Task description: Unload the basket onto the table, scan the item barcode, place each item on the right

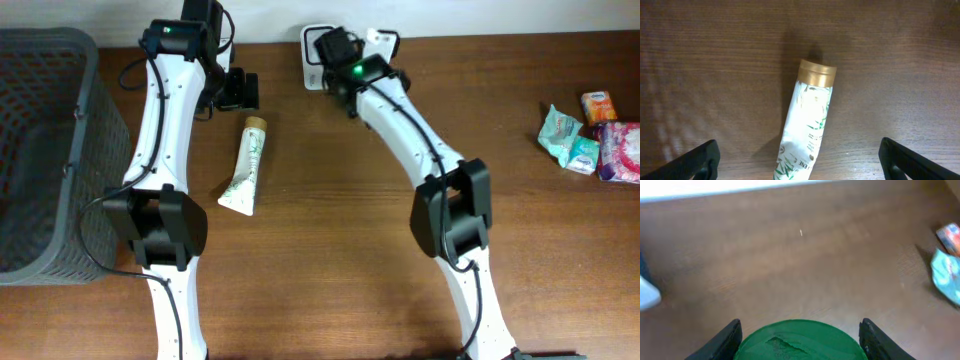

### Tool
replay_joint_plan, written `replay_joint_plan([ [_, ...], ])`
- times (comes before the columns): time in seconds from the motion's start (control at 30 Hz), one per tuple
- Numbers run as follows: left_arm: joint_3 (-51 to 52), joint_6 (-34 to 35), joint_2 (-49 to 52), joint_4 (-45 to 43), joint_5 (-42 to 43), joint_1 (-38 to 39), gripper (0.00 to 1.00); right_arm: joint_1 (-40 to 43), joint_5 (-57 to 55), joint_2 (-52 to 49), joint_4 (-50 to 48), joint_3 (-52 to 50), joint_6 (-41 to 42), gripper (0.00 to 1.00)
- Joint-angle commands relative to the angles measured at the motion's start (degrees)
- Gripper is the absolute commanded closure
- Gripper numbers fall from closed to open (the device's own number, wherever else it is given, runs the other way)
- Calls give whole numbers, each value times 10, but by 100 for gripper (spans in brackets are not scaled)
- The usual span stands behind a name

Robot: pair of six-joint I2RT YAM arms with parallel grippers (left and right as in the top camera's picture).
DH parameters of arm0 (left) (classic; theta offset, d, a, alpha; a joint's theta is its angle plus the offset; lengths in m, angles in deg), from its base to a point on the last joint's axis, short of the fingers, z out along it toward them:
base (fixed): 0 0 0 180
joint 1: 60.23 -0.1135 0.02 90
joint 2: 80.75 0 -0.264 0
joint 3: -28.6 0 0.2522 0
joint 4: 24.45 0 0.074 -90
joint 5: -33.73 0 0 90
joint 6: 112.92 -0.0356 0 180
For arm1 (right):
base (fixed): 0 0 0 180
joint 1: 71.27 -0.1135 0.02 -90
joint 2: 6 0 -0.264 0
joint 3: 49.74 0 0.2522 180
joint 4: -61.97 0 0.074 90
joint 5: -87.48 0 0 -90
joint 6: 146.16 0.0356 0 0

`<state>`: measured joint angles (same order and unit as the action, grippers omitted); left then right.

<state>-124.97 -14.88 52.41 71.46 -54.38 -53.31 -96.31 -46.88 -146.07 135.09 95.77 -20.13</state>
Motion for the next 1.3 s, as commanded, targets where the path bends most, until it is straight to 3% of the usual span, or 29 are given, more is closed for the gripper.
replay_joint_plan([
  [0.0, 2, 5, -9, -3, -2, -3, 1, -3, -31, 29, 13, -24, 127, 47],
  [0.23, 2, 5, -9, -15, -2, -3, 1, -25, -18, 28, 13, -96, 217, 41],
  [0.3, 2, 5, -9, -18, -2, -3, 1, -36, -18, 28, 15, -111, 230, 22],
  [0.63, 2, 5, -9, -20, -2, -3, 1, -68, 24, 68, 53, -92, 219, 7],
  [0.67, 2, 5, -9, -20, -2, -3, 1, -46, 84, 89, 52, -79, 177, 7],
  [0.73, 2, 5, -9, -20, -2, -3, 1, 18, 304, 108, 45, -34, 28, 9],
  [0.77, 2, 5, -9, -20, -2, -3, 1, 52, 410, 108, 46, -20, -7, 9],
  [0.87, 2, 5, -9, -20, -2, -3, 1, 167, 671, 93, 57, -19, -13, 7],
  [1.03, 2, 5, -9, -20, -2, -3, 1, 266, 838, 20, 59, -20, -9, 3],
  [1.27, 2, 5, -9, -14, -2, -3, 1, 259, 831, -52, 75, -23, 59, 1],
])
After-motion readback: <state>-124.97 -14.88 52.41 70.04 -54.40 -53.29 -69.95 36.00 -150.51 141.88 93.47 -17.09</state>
